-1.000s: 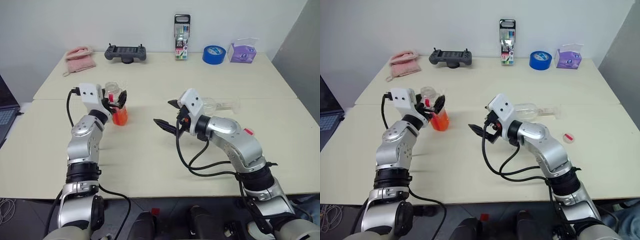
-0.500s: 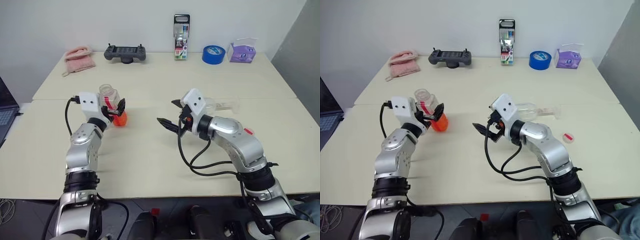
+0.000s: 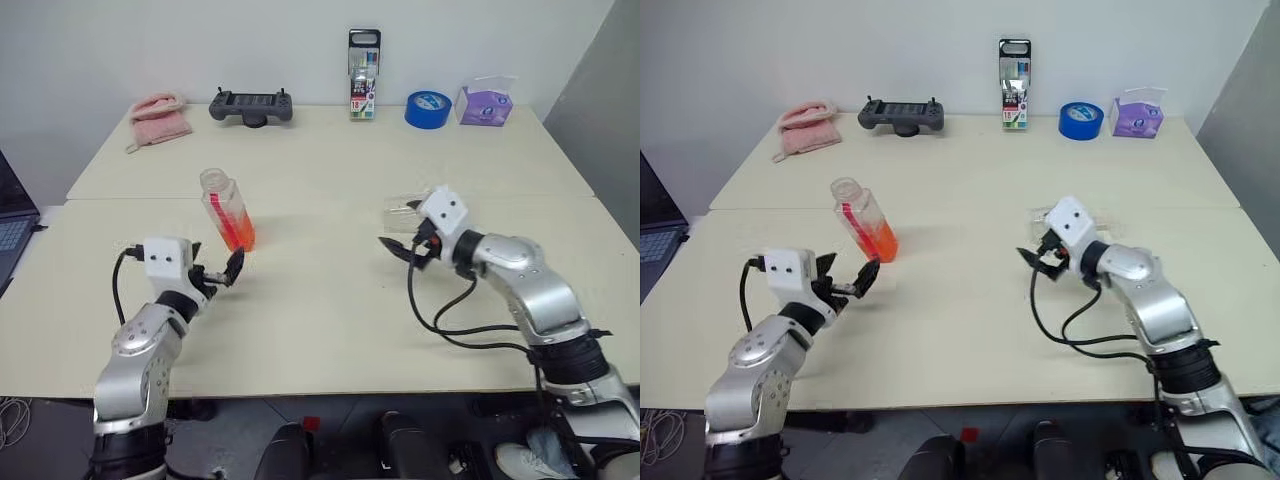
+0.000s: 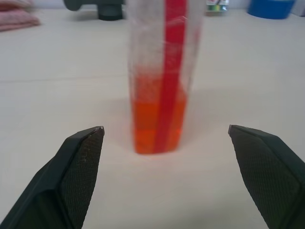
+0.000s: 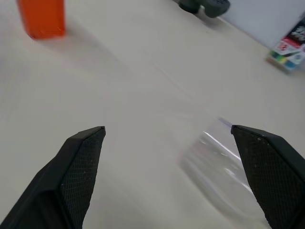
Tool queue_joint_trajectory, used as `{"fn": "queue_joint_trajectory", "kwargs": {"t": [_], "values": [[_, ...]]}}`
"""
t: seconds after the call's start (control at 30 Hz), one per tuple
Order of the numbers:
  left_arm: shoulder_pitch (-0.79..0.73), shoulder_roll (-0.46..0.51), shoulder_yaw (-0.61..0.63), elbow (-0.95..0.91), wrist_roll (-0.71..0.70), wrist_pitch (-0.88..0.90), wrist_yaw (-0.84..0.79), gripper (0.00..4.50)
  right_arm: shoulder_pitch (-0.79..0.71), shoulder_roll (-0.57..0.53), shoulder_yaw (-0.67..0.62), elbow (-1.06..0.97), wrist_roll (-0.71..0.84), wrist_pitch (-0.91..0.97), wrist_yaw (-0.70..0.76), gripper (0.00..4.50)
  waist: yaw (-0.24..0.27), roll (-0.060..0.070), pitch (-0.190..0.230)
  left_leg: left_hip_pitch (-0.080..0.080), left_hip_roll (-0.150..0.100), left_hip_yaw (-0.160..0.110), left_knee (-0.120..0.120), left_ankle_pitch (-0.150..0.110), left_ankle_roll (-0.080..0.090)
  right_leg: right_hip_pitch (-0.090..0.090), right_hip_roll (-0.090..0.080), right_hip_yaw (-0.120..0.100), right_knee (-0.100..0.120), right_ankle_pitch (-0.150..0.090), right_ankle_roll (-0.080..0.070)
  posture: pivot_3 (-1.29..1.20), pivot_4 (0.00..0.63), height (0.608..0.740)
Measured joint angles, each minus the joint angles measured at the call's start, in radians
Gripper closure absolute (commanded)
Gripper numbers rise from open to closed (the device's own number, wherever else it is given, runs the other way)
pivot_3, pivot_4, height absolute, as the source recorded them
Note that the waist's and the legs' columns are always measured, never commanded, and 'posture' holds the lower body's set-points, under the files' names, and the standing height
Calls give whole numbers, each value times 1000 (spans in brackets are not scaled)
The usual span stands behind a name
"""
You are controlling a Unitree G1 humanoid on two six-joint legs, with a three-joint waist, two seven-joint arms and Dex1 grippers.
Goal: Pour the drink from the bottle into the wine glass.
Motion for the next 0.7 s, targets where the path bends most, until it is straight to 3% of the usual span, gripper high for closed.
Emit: {"fn": "queue_joint_trajectory", "kwargs": {"t": [0.17,0.4,0.7], "values": [[86,36,-111,-168,-109,52,-155,49,15,-133,41,83,-207,-138,-29,0,2,0,0,1,-1,1,0,0,0,2,1,0,-2,-1,0,0,150,740],[-30,70,-325,-172,-63,83,-226,49,-64,-109,155,328,-429,-292,-101,0,-3,0,0,4,0,3,-1,0,0,3,2,2,-1,-1,-1,0,150,740],[-104,68,-422,-138,-34,87,-262,49,-256,-2,235,754,-592,-493,-209,0,-3,0,0,4,-1,3,-1,0,0,3,2,3,-1,-1,-1,0,150,740]]}}
